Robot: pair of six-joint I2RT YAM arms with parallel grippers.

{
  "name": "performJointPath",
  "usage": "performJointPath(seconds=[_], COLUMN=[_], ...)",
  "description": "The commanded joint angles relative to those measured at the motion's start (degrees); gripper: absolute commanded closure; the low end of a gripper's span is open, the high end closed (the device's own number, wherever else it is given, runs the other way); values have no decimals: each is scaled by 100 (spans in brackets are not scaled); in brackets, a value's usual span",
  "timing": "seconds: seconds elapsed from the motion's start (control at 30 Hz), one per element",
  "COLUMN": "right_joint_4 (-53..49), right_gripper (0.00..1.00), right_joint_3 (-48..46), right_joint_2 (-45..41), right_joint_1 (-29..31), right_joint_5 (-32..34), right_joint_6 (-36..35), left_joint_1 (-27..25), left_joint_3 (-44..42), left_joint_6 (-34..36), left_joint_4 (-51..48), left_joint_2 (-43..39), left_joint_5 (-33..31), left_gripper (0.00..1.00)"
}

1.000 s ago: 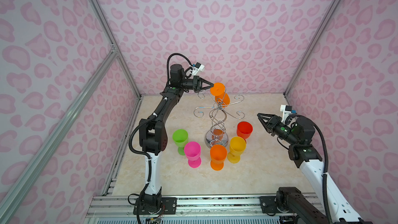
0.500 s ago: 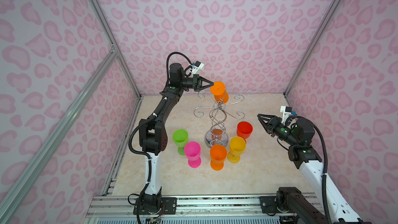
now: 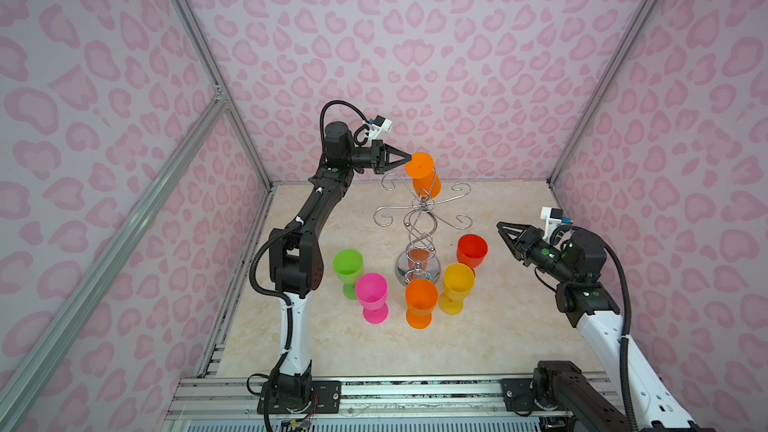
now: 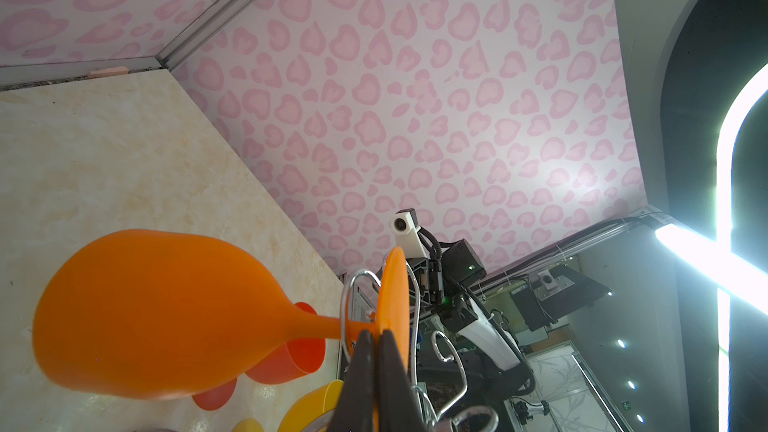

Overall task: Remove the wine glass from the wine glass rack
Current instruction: 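Lift the orange glass off its hook with the left gripper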

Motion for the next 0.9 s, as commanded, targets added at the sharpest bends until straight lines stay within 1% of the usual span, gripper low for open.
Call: performJointPath(seconds=[0.0, 0.37, 0.87], right_joint_4=[239, 310, 372], right_gripper=[66, 66, 66], right_joint_3=[-62, -152, -225], right_joint_2=[-27, -66, -71], right_joint_1=[-27, -77, -122], right_joint_5=[-99, -125, -161], right_joint_6=[35, 79, 106], left_joint_1=[19, -20, -133], left_joint_3=[96, 173, 103], left_joint_6=[-386, -711, -584], left_joint_4=[637, 878, 985], left_joint_2=[87, 144, 12], left_joint_5=[-79, -152, 26], left_gripper=[98, 98, 98])
